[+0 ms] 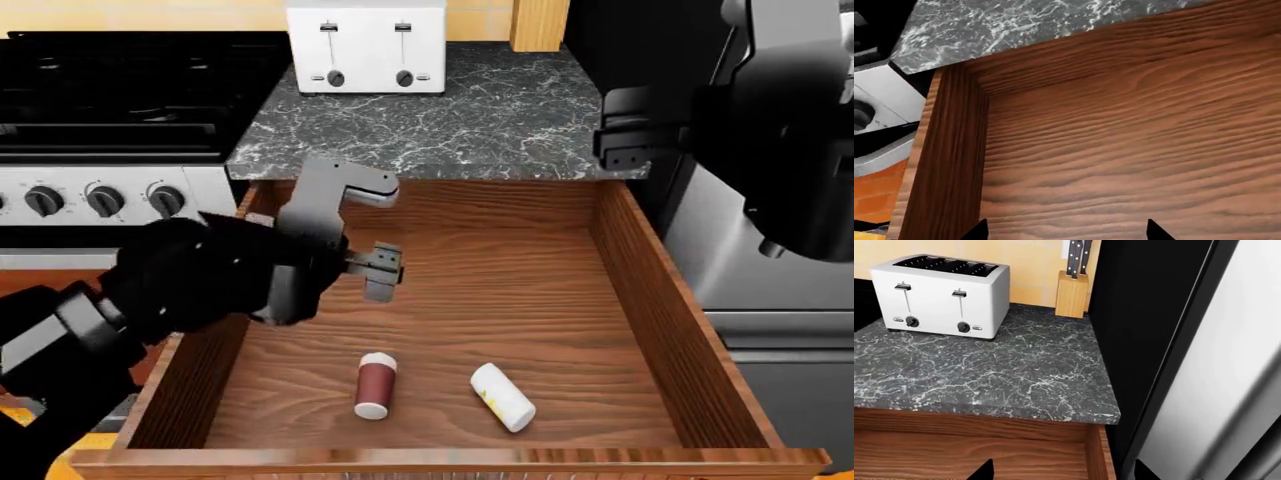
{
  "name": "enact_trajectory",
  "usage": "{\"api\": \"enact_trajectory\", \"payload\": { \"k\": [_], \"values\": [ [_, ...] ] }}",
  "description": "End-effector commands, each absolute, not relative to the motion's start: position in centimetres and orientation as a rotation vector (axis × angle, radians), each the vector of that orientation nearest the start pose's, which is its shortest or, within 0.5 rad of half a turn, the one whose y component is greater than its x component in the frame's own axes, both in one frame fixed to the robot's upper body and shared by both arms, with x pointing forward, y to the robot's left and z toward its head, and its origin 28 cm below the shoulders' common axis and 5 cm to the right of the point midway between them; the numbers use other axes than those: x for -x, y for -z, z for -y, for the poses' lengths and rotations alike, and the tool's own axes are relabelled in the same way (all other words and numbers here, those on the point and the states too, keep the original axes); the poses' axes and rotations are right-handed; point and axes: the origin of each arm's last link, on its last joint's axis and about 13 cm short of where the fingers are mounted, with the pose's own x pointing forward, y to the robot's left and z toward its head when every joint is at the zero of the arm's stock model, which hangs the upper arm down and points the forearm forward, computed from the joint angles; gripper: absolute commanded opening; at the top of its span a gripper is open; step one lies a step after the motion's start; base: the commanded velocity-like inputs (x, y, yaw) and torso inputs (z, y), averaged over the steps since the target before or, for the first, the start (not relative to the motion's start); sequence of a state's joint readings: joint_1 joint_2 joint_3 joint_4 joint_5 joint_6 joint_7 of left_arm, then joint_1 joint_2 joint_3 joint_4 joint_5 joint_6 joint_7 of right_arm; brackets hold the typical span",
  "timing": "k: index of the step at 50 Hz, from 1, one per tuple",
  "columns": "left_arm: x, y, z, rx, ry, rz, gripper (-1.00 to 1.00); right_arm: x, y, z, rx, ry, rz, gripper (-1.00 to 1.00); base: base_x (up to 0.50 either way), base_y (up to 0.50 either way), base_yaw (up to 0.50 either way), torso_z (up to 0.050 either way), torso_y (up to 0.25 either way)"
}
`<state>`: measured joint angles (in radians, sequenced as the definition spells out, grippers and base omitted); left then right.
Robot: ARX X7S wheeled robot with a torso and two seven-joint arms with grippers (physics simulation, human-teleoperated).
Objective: Pick and place the shaker into the drawer. Then close the cabinet.
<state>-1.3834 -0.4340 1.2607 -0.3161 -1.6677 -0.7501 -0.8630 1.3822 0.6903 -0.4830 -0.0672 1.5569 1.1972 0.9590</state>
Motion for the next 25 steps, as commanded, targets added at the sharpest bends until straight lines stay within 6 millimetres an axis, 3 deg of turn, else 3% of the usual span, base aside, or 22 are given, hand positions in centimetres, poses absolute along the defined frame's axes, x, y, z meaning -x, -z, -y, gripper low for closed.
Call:
{"api": "enact_trajectory", "payload": {
  "k": [1, 16, 25],
  "values": [
    [-31.4, -24.4, -17.9, -0.259, 0.026, -0.432, 1.0, -27.5, -32.4, 14.2, 0.138, 0.039, -0.199, 1.0, 0.0, 0.0, 0.0, 0.0, 0.0],
    [-30.1, -27.8, -18.9, -0.299, 0.018, -0.216, 1.0, -27.2, -31.8, 14.0, 0.14, 0.017, -0.169, 1.0, 0.0, 0.0, 0.0, 0.0, 0.0],
    [-29.8, -28.1, -18.9, -0.323, 0.024, -0.193, 1.0, -27.1, -31.9, 14.0, 0.155, 0.008, -0.141, 1.0, 0.0, 0.0, 0.0, 0.0, 0.0]
  ]
}}
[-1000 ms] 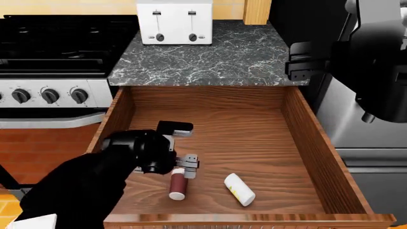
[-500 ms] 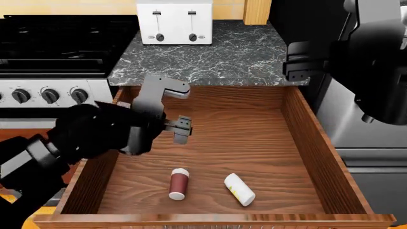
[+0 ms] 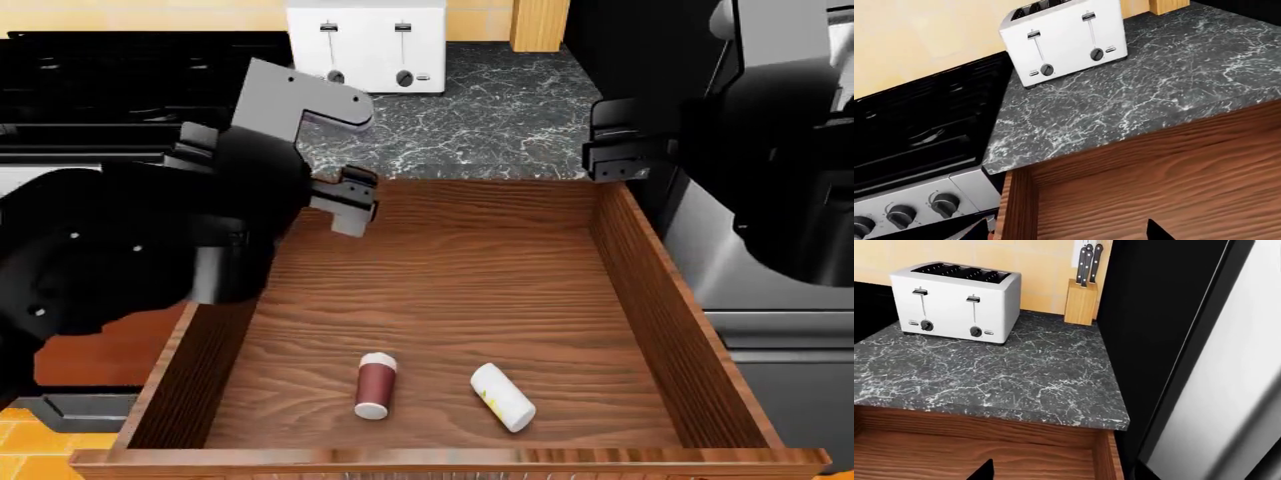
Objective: Pick and place the shaker into the drawer. Then close the cabinet.
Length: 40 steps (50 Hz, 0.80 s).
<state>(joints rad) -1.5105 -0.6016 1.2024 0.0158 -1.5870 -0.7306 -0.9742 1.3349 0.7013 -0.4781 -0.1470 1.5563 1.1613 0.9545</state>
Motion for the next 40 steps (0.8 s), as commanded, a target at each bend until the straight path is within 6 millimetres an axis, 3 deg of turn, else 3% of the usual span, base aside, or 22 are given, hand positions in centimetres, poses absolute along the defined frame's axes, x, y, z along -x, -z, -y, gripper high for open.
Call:
{"api": "enact_trajectory", "payload": {
  "k": [1, 6, 40],
  "values": [
    [-29.8, -28.14, -18.92, -0.323, 0.026, -0.194, 1.0, -27.12, -31.85, 13.99, 0.16, 0.01, -0.141, 1.0, 0.0, 0.0, 0.0, 0.0, 0.0],
    [-29.7, -28.13, -18.91, -0.328, 0.032, -0.198, 1.0, -27.12, -31.84, 13.95, 0.17, 0.014, -0.141, 1.0, 0.0, 0.08, 0.0, 0.0, 0.0],
    [-29.53, -28.2, -19.27, -0.314, 0.034, -0.207, 1.0, -26.66, -32.4, 13.56, 0.205, 0.025, -0.137, 1.0, 0.0, 0.5, 0.0, 0.0, 0.0]
  ]
}}
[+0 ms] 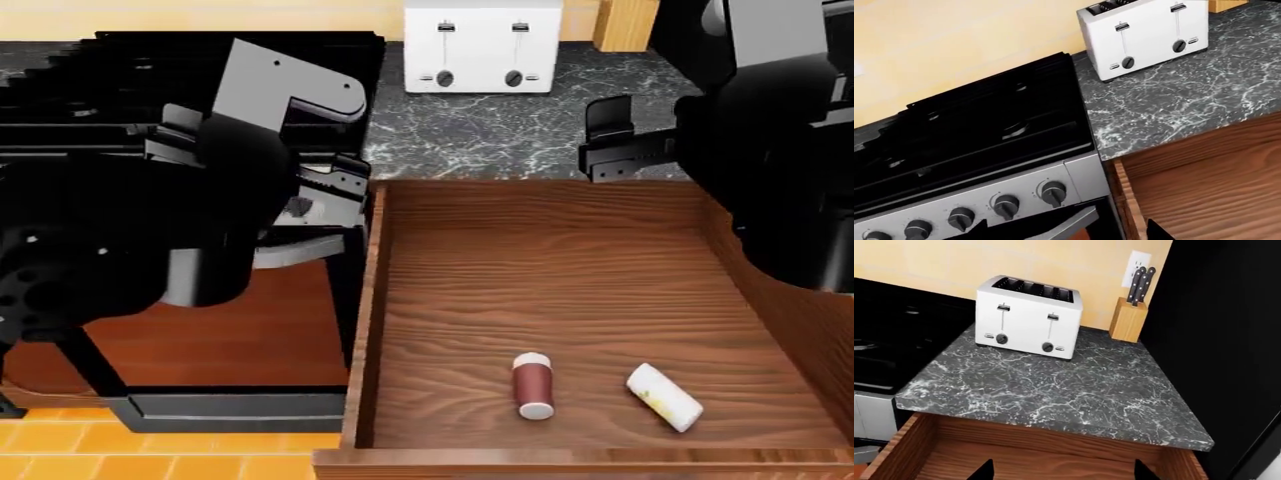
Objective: Pick and place the shaker into the drawer. Then close the cabinet.
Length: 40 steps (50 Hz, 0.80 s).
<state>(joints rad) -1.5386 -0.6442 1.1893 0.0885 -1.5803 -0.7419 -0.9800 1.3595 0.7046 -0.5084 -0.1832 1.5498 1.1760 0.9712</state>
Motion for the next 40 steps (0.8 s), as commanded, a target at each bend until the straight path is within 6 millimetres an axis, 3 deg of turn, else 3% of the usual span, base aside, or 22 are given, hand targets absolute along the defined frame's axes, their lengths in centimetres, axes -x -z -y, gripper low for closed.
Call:
{"api": "enact_trajectory", "payload": {
  "k": [1, 40],
  "values": [
    [-29.51, -28.22, -19.26, -0.314, 0.034, -0.207, 1.0, -26.65, -32.4, 13.56, 0.206, 0.025, -0.137, 1.0, 0.0, 0.5, 0.0, 0.0, 0.0],
    [-29.15, -28.29, -19.62, -0.301, 0.036, -0.195, 1.0, -26.47, -32.16, 13.06, 0.222, 0.013, -0.146, 1.0, 0.0, 0.5, 0.0, 0.0, 0.0]
  ]
}}
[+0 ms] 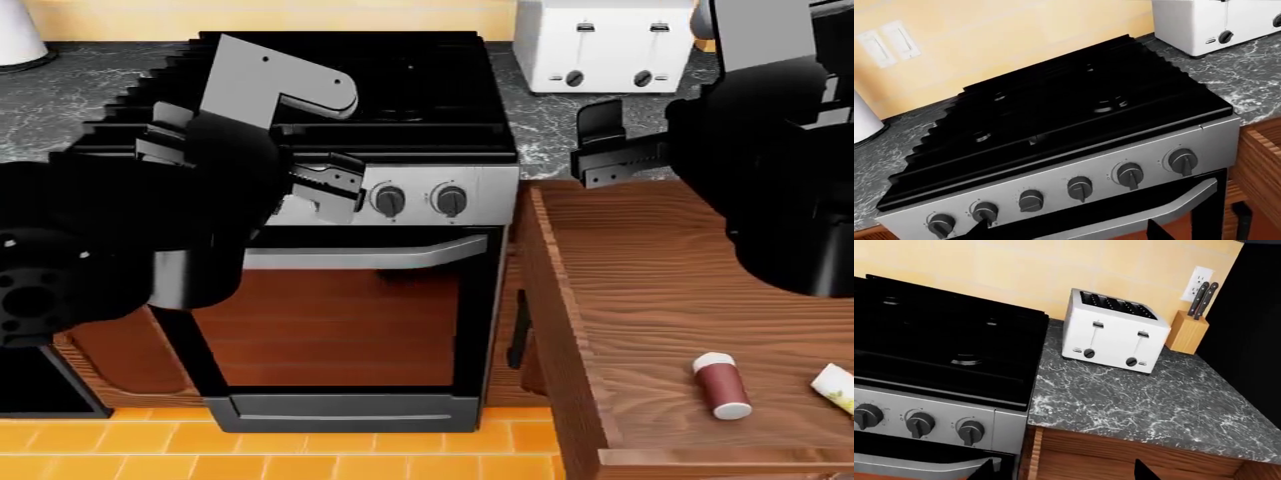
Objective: Pick and place the shaker into the drawer. Then close the cabinet.
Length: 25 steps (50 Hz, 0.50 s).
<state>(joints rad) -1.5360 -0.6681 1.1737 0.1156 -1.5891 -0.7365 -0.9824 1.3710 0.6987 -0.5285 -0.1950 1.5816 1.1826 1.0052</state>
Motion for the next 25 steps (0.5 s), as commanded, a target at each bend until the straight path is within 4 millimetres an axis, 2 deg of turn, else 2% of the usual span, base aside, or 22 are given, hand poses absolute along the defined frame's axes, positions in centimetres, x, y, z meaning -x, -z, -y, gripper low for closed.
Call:
{"api": "enact_trajectory", "payload": {
  "k": [1, 25],
  "values": [
    [-29.14, -28.29, -19.63, -0.301, 0.036, -0.195, 1.0, -26.46, -32.16, 13.06, 0.222, 0.012, -0.146, 1.0, 0.0, 0.5, 0.0, 0.0, 0.0],
    [-29.14, -28.4, -19.49, -0.301, 0.039, -0.194, 1.0, -26.41, -31.99, 13.13, 0.227, 0.014, -0.152, 1.0, 0.0, 0.5, 0.0, 0.0, 0.0]
  ]
}}
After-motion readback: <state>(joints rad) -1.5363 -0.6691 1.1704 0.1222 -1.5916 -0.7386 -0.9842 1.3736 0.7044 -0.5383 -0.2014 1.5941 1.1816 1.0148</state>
